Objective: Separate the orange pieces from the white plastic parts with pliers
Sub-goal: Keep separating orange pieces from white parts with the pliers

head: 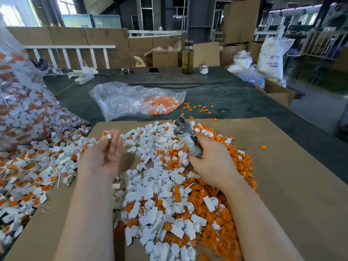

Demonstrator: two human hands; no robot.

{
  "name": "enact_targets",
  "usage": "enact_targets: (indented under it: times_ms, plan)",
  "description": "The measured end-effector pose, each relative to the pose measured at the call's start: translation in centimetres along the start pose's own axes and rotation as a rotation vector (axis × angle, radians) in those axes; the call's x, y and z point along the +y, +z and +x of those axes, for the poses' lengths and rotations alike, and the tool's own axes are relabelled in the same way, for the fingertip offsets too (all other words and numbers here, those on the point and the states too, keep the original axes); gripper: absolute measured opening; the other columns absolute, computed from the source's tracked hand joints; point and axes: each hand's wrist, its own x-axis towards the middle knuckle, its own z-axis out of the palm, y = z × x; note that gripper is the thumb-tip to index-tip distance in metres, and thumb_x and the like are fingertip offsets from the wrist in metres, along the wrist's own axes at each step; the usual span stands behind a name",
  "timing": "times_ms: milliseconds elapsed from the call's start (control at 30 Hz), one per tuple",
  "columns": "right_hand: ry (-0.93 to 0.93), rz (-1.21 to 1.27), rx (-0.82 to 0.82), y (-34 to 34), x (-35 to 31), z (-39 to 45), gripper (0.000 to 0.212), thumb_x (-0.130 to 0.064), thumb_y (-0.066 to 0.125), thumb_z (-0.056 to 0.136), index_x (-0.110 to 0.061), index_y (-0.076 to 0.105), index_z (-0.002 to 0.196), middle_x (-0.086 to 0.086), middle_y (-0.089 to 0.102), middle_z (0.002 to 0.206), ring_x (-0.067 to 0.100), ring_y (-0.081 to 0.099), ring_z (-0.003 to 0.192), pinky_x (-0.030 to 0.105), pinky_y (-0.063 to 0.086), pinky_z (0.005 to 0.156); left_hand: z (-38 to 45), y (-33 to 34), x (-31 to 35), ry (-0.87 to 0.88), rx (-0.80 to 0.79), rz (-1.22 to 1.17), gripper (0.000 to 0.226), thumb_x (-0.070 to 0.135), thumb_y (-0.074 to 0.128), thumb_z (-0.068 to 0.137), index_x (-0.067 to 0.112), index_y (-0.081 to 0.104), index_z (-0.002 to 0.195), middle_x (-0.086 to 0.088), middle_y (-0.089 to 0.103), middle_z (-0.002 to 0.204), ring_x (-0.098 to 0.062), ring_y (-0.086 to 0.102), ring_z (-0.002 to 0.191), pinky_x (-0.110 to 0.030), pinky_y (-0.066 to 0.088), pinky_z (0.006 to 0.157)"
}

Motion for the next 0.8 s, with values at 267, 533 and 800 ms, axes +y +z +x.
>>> enact_targets:
  times_ms: [267,533,800]
  plan:
    - [0.023,-0.035,0.004,-0.1,0.2,0.0,0.006,-0.025,0.058,0.087,-0.021,0.054,0.09,-0.004,0.058,0.073,0.015,0.054,0.064,0.041,0.052,0.056,1.8,-1.7,1.9,0.032,0.146,0.132,0.038,0.009,0.032,0.107,0.012,0.046,0.142,-0.003,0.058,0.141,-0.015,0.057,0.128,-0.03,0.043,0.11]
    - [0.052,-0.06,0.027,0.1,0.5,0.0,0.013,-0.023,0.058,0.086,-0.03,0.048,0.081,-0.008,0.054,0.069,0.014,0.052,0.062,0.029,0.043,0.048,0.9,-2.2,2.3,0.251,0.247,-0.028,0.034,0.008,0.046,0.101,0.014,0.06,0.131,0.01,0.065,0.104,-0.002,0.058,0.107,-0.024,0.041,0.108]
    - [0.138,-0.142,0.089,0.2,0.8,0.3,0.027,-0.027,0.058,0.089,-0.031,0.038,0.07,-0.01,0.05,0.065,0.01,0.049,0.058,0.021,0.029,0.046,-0.4,-0.8,0.4,0.42,0.065,0.46,0.015,0.015,0.064,0.095,0.029,0.066,0.101,0.01,0.066,0.103,-0.005,0.063,0.093,-0.026,0.056,0.082]
